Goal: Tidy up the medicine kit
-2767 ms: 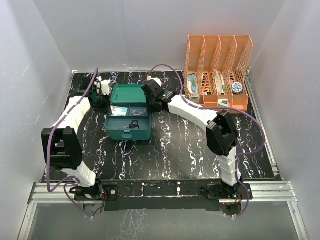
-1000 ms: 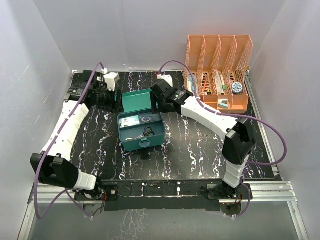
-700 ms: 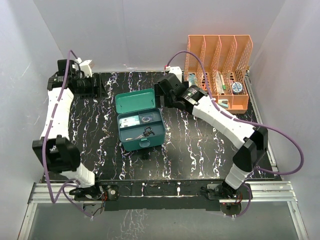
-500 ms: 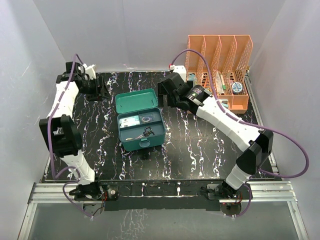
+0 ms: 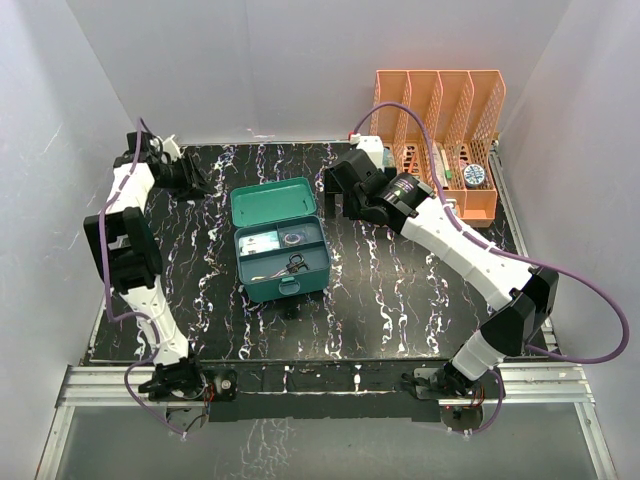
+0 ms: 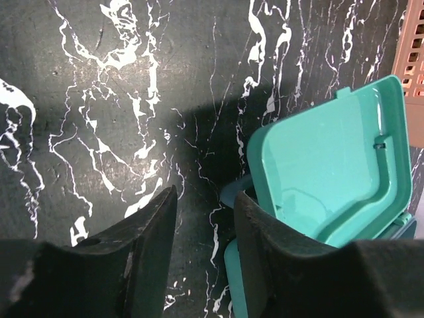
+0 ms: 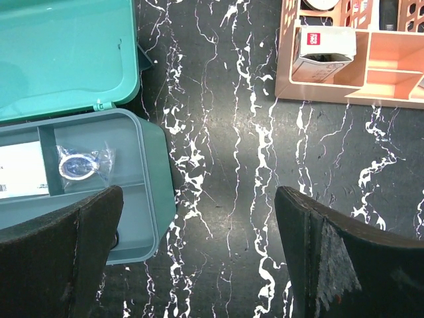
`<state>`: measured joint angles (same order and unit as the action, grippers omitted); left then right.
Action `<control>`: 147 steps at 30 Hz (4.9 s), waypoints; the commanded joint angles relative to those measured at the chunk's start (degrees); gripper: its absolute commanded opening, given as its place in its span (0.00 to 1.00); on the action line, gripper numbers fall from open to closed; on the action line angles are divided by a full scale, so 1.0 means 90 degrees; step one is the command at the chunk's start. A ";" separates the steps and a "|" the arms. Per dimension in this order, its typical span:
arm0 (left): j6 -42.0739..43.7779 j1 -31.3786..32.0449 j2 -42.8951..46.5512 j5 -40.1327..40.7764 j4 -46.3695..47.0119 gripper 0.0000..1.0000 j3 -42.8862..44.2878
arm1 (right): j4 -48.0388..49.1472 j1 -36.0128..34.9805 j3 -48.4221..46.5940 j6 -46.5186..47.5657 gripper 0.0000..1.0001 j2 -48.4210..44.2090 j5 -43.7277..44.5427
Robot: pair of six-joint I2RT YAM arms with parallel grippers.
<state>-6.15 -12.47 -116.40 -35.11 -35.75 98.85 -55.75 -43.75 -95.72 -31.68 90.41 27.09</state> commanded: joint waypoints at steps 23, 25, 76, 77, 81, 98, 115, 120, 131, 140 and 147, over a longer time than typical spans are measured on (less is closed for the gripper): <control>-0.1258 0.0498 -0.1428 -0.1966 0.1648 0.24 -0.0570 | -0.0493 0.0014 -0.0247 -0.0385 0.98 0.0001 0.0239; -0.1313 0.0551 -0.1438 -0.2183 0.1793 0.24 -0.0663 | -0.0517 0.0007 -0.0240 -0.0409 0.98 -0.0009 0.0242; -0.0339 0.0497 -0.0589 -0.3214 -0.0110 0.45 0.1613 | 0.0348 0.1247 -0.2002 0.0501 0.91 0.2219 -0.1437; -0.0266 0.0492 -0.0654 -0.3117 -0.0296 0.45 0.1783 | 0.0187 0.1305 -0.2488 0.0587 0.90 0.2604 -0.1546; -0.0034 0.0473 -0.0671 -0.2876 -0.0676 0.44 0.1965 | -0.0334 0.1457 -0.4443 0.0740 0.81 0.4030 -0.1962; 0.0066 0.0300 -0.0529 -0.2912 -0.0703 0.43 0.1577 | 0.0120 0.1560 -0.3527 0.0718 0.45 0.4455 -0.2280; 0.0382 0.0284 -0.0966 -0.2462 -0.0662 0.43 0.1284 | 0.1271 0.1495 -0.2451 0.0791 0.00 0.3387 -0.2113; 0.0278 0.0261 -0.1591 -0.2046 -0.0386 0.43 0.1186 | 0.1652 0.1466 -0.1915 0.0743 0.00 0.2948 -0.1985; 0.0067 0.0520 -0.3101 -0.2481 -0.0412 0.43 0.2555 | 0.2285 0.1312 -0.1181 0.0867 0.00 0.2362 -0.1896; -0.0597 0.1147 -0.3389 -0.3405 0.0112 0.43 0.3082 | 0.2433 0.1229 -0.0870 0.0874 0.00 0.2139 -0.1789; -0.1066 0.1343 -0.2743 -0.4296 0.1062 0.39 0.2144 | 0.2436 0.1228 -0.0850 0.0913 0.00 0.2079 -0.1780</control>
<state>-11.77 -0.25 -146.67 -65.76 -31.99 123.31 -36.60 -31.88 -103.28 -24.80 113.49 11.20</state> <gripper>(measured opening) 0.390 0.020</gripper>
